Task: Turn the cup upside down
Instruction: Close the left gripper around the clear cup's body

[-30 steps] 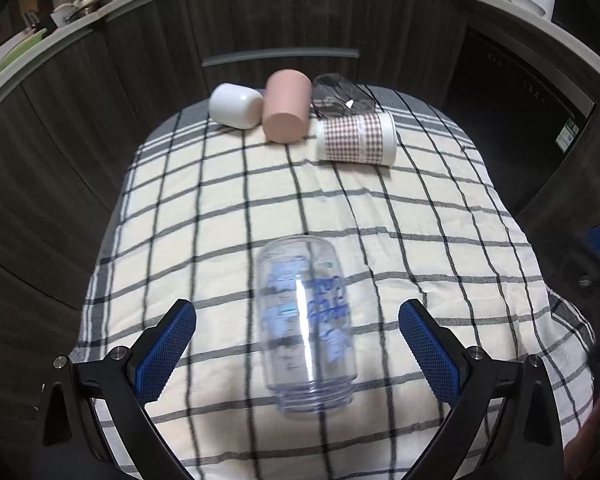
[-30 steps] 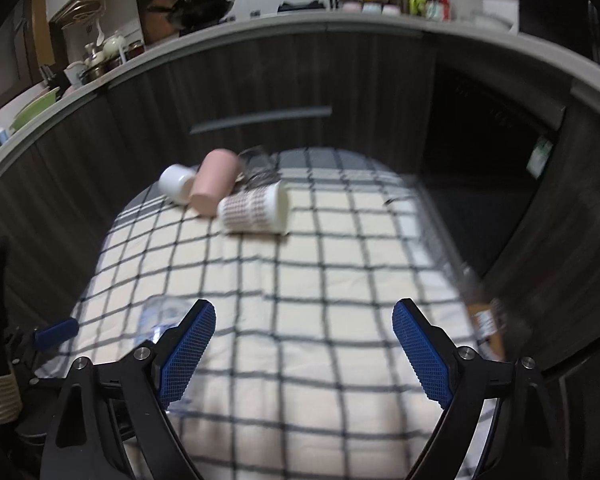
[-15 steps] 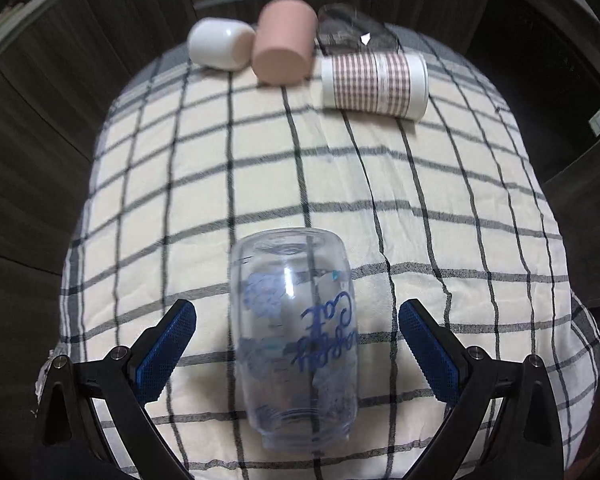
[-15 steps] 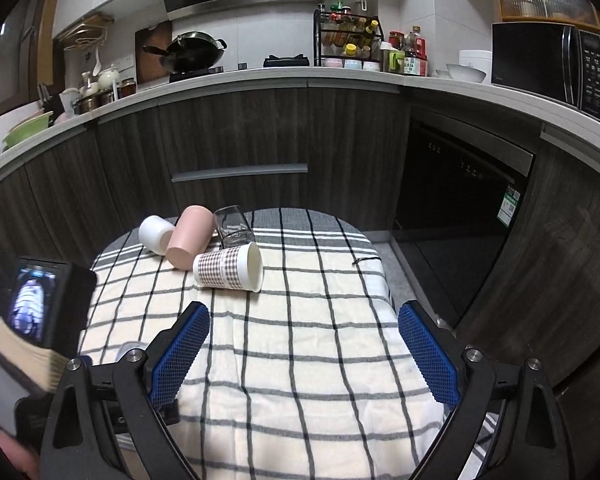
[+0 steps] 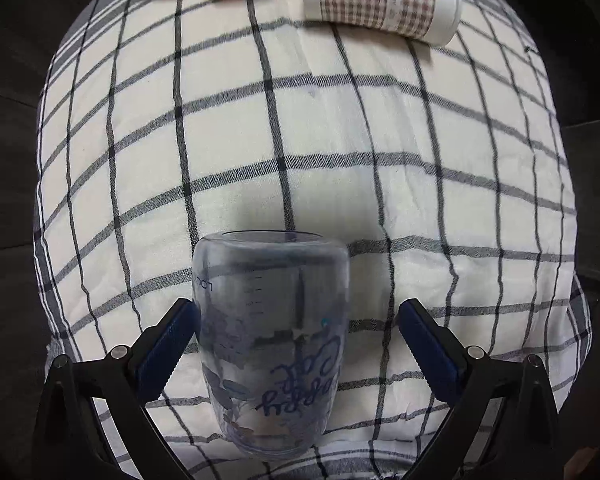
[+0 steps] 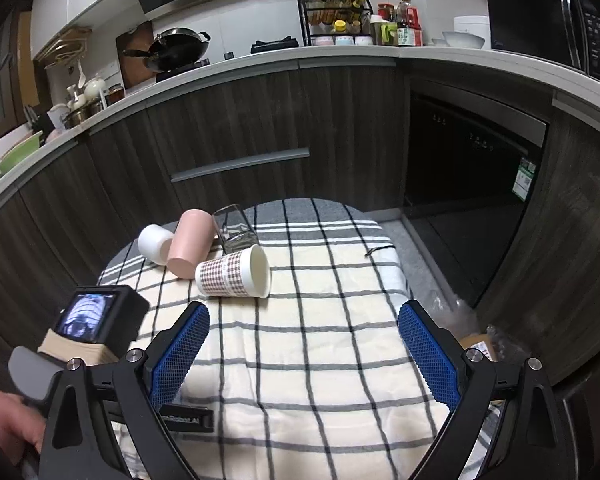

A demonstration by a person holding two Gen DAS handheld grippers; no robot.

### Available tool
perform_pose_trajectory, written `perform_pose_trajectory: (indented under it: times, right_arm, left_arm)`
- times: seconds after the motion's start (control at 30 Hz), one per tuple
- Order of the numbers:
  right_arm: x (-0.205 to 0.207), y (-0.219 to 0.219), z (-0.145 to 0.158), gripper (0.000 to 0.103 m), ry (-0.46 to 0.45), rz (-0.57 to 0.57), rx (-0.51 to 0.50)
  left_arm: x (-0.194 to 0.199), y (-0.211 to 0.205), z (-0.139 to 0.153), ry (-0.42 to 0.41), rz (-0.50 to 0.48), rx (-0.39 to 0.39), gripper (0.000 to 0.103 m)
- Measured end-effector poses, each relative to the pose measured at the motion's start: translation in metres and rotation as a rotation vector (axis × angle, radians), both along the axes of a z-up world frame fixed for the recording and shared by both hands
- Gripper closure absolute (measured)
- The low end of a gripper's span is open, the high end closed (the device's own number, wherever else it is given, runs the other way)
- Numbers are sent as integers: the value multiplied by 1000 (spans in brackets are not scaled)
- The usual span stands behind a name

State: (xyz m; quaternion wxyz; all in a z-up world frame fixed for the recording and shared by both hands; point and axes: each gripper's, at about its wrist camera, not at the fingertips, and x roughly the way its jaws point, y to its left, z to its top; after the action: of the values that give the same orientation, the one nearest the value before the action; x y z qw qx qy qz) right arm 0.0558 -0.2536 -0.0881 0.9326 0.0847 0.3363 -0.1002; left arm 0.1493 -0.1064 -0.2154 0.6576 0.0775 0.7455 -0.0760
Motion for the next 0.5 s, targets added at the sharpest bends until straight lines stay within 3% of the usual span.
perform_pose_trajectory:
  times: [0.13,0.23,0.5]
  right_arm:
    - [7,-1,-3,7,6,2,27]
    - [10,-5,-8,7,19,-6,62]
    - [12,-12,-15,7,39,-27,104]
  left_arm:
    - [8,2,-9,29,-11,47,11]
    - [11,3,-17,45,-29,69,30]
    - [15,8,-21,35,-45,41,32]
